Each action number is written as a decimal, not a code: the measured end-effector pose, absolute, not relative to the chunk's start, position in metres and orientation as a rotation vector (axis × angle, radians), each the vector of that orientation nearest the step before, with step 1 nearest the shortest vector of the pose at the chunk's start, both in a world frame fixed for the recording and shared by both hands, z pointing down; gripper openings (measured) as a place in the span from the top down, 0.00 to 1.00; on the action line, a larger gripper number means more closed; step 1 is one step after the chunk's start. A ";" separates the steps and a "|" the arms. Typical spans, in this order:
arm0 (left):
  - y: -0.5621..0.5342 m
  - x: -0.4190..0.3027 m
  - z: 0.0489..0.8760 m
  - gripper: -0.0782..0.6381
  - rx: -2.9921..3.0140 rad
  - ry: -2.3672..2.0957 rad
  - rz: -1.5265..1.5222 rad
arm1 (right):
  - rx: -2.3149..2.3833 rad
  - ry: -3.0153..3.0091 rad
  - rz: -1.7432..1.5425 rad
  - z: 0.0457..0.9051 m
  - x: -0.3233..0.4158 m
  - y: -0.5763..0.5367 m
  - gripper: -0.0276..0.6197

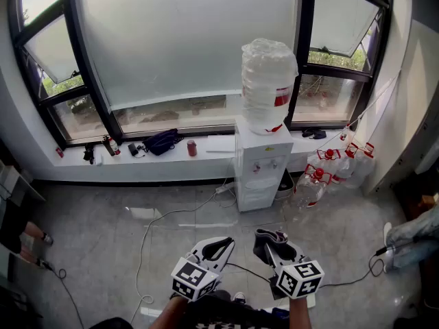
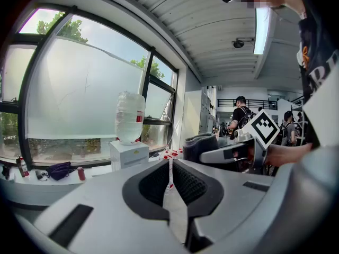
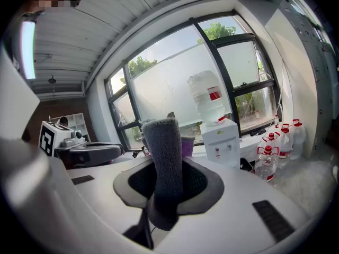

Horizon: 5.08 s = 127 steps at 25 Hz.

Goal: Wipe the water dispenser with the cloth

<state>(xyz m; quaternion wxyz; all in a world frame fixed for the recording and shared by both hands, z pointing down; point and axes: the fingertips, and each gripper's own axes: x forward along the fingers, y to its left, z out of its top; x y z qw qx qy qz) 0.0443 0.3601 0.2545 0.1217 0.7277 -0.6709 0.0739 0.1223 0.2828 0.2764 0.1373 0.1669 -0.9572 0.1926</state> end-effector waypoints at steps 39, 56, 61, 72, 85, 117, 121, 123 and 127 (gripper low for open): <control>0.244 -0.060 0.268 0.86 2.078 -2.021 0.135 | 0.528 -2.764 0.422 0.296 -0.009 0.081 0.80; 0.122 -0.087 0.292 0.86 1.899 -2.086 0.255 | 0.362 -2.691 0.463 0.359 -0.071 -0.060 0.80; 0.108 -0.105 0.296 0.86 1.903 -2.070 0.258 | 0.367 -2.681 0.447 0.366 -0.095 -0.068 0.80; 0.050 -0.182 0.317 0.86 2.041 -1.918 0.349 | 0.400 -2.613 0.399 0.407 -0.184 -0.092 0.80; -0.002 -0.255 0.357 0.86 2.222 -1.638 0.424 | 0.503 -2.366 0.324 0.501 -0.235 -0.122 0.80; -0.052 -0.235 0.395 0.86 2.354 -1.382 0.400 | 1.035 -2.118 0.316 0.512 -0.068 -0.307 0.79; -0.056 -0.228 0.400 0.86 2.374 -1.367 0.389 | 0.996 -2.120 0.315 0.520 -0.061 -0.283 0.79; -0.055 -0.225 0.402 0.86 2.377 -1.373 0.387 | 0.967 -2.129 0.324 0.526 -0.059 -0.269 0.79; -0.049 -0.215 0.406 0.86 2.351 -1.422 0.393 | 0.887 -2.167 0.336 0.539 -0.061 -0.240 0.79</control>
